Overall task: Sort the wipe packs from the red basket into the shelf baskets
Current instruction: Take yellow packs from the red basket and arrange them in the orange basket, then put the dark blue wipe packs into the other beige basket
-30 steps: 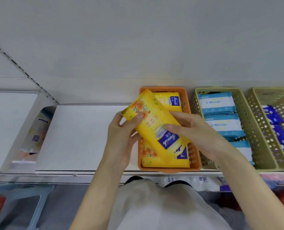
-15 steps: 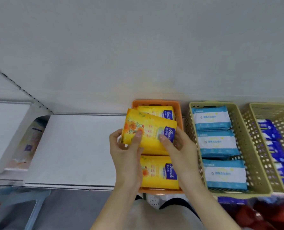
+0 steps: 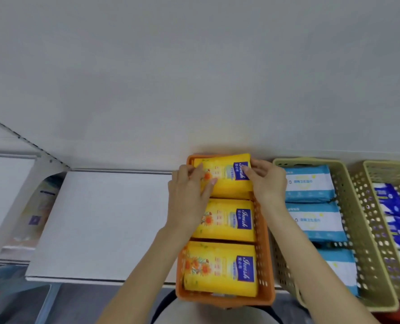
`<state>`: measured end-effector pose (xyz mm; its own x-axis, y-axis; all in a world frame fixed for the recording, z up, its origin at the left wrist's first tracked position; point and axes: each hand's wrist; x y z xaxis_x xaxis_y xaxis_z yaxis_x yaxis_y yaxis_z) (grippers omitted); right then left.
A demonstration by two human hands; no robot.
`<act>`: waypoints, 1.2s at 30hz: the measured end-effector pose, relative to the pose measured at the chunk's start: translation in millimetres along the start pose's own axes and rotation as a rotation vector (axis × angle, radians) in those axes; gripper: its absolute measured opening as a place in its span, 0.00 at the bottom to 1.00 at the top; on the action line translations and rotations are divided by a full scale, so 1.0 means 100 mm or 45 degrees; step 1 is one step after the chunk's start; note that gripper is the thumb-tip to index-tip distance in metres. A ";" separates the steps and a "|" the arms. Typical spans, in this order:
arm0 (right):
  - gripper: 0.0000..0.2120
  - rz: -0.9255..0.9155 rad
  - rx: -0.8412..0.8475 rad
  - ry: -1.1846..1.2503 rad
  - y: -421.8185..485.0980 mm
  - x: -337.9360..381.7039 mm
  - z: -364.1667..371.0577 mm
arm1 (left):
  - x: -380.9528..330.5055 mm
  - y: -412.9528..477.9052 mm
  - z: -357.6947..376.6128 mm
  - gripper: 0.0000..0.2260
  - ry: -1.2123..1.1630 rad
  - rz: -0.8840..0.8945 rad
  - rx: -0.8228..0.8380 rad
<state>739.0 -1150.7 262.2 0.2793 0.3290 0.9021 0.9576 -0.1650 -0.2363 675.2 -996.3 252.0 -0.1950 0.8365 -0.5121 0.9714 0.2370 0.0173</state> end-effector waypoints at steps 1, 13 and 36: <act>0.17 -0.023 0.031 -0.108 0.03 -0.03 0.02 | 0.03 0.00 0.01 0.22 0.028 0.052 0.013; 0.17 -0.591 0.092 -0.695 -0.05 -0.27 0.03 | 0.27 -0.03 0.12 0.28 0.299 0.291 0.344; 0.24 -0.850 0.609 -0.479 -0.92 0.06 0.18 | 0.49 -1.30 -0.43 0.21 -0.533 -0.257 -0.076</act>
<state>653.7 -1116.7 282.9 -0.4206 0.5138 0.7477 0.8328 0.5457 0.0935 533.5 -964.4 261.6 -0.2955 0.5024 -0.8126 0.9079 0.4123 -0.0752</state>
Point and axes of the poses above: each hand's wrist, its own y-axis towards the middle knuckle, its own z-axis out of the palm, x = y × z, and after that the axes turned 3 degrees about y, right-handed
